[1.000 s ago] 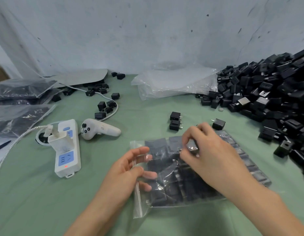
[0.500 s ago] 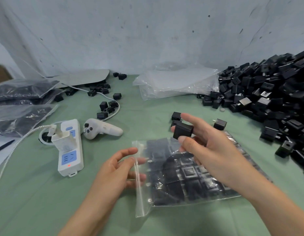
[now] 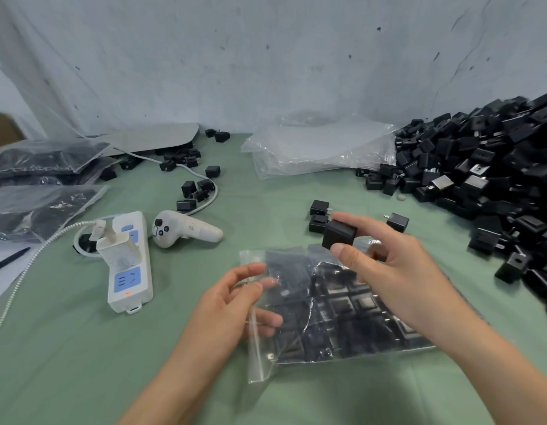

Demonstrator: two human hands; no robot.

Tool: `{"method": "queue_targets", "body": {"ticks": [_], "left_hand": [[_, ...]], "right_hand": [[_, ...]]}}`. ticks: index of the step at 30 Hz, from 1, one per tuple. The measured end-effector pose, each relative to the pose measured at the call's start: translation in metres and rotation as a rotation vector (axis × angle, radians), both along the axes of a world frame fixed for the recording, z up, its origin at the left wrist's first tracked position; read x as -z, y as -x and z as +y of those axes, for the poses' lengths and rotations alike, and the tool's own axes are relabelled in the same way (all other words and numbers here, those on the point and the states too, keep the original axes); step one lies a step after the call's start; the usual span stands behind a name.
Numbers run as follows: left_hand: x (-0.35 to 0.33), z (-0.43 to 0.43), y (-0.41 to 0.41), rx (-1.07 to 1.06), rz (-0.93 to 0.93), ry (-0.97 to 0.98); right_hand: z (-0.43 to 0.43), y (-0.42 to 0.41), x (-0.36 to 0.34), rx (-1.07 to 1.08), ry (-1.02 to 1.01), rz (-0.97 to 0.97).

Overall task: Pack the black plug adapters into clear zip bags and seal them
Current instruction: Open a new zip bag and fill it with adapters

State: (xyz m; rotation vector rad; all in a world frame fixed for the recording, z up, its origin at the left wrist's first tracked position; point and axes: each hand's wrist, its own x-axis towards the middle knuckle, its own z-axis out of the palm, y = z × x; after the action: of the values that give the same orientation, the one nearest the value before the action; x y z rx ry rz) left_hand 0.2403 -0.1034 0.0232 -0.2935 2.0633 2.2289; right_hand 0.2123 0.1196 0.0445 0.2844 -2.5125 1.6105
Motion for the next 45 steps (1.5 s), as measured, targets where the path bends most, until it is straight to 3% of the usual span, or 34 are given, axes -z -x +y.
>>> {"method": "queue_targets", "body": {"ticks": [2, 5, 6, 8, 11, 13, 16, 20, 24, 33, 45], "left_hand": [[0.001, -0.004, 0.001, -0.105, 0.045, 0.046], [0.0, -0.014, -0.003, -0.363, 0.327, 0.398], [-0.003, -0.014, -0.008, -0.36, 0.414, 0.43], [-0.013, -0.006, -0.018, -0.188, 0.48, 0.295], [-0.02, 0.011, -0.029, 0.089, 0.466, 0.184], [-0.021, 0.016, -0.032, 0.143, 0.475, 0.153], [-0.016, 0.0, -0.027, 0.052, 0.418, 0.158], [-0.002, -0.039, -0.015, -0.181, 0.256, 0.378], [0.016, -0.047, -0.011, -0.099, 0.141, 0.389], [0.019, -0.018, -0.01, 0.014, 0.206, 0.508], [0.023, -0.015, -0.007, 0.038, 0.228, 0.505]], "right_hand": [[-0.002, -0.002, 0.0, -0.024, -0.021, -0.005], [-0.008, -0.008, -0.002, -0.093, -0.007, 0.013], [-0.01, -0.011, -0.003, -0.136, 0.002, 0.03], [-0.019, -0.018, -0.005, -0.217, 0.003, 0.082], [-0.036, -0.026, -0.003, -0.278, -0.094, 0.217], [-0.043, -0.03, 0.0, -0.295, -0.195, 0.265], [-0.036, -0.026, 0.003, -0.256, -0.372, 0.283], [0.0, -0.009, 0.008, 0.045, -0.643, 0.326], [0.003, -0.007, 0.017, 0.002, -0.88, 0.212], [-0.003, -0.002, 0.023, -0.06, -1.019, 0.143], [-0.003, 0.004, 0.023, -0.09, -0.935, 0.109]]}}
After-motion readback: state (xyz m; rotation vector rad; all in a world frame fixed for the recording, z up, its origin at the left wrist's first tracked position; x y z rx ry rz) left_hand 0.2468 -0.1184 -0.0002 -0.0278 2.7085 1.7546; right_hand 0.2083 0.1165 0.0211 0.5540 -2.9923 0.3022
